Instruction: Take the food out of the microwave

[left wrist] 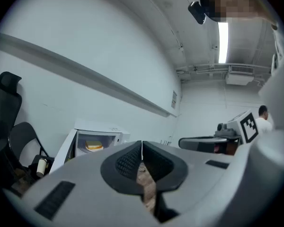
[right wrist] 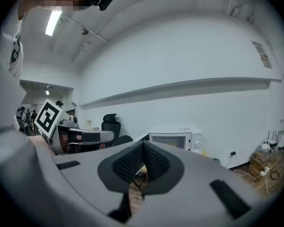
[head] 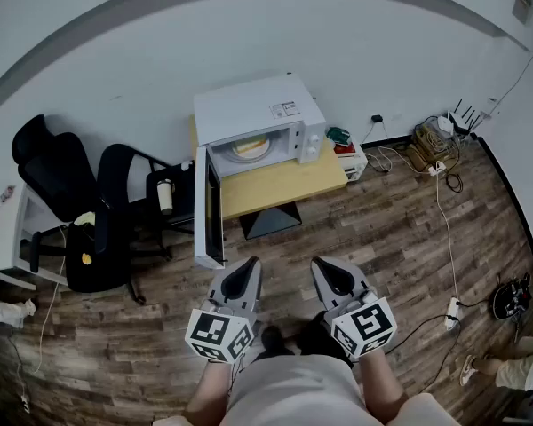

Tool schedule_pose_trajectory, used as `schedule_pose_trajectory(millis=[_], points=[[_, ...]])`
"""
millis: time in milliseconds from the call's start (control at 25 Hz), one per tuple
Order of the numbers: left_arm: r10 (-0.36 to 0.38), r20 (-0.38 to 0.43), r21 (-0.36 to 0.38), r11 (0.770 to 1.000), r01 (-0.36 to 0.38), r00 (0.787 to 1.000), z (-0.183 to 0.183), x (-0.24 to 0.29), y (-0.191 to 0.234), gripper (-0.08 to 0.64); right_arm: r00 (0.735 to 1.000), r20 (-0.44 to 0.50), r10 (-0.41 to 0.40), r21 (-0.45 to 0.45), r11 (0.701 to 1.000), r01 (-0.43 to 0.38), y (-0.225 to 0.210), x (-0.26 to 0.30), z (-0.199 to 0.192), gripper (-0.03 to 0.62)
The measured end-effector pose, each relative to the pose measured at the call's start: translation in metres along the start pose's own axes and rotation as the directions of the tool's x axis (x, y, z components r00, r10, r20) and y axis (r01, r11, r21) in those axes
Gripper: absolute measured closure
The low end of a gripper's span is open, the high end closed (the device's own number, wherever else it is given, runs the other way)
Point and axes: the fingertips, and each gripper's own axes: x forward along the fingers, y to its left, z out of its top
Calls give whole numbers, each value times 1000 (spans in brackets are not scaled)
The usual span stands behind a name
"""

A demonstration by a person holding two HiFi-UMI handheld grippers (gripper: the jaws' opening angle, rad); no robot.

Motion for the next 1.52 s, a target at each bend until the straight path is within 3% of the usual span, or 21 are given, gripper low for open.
schedule_pose_trajectory(millis=[600, 960, 1520], points=[[0, -13, -18, 1000, -1, 1000, -14, -9, 11, 550, 1000, 4, -23, 11, 1000, 23, 11, 4, -11, 594], [23, -24, -33, 999, -24, 999, -20, 7, 19, 550, 1000, -15, 19, 20, 1000, -19, 1, 25, -16, 594], [97, -33, -16, 995, -97, 995, 2, 94, 42, 549, 994, -7, 111, 32, 993, -110, -73, 95, 3, 594]])
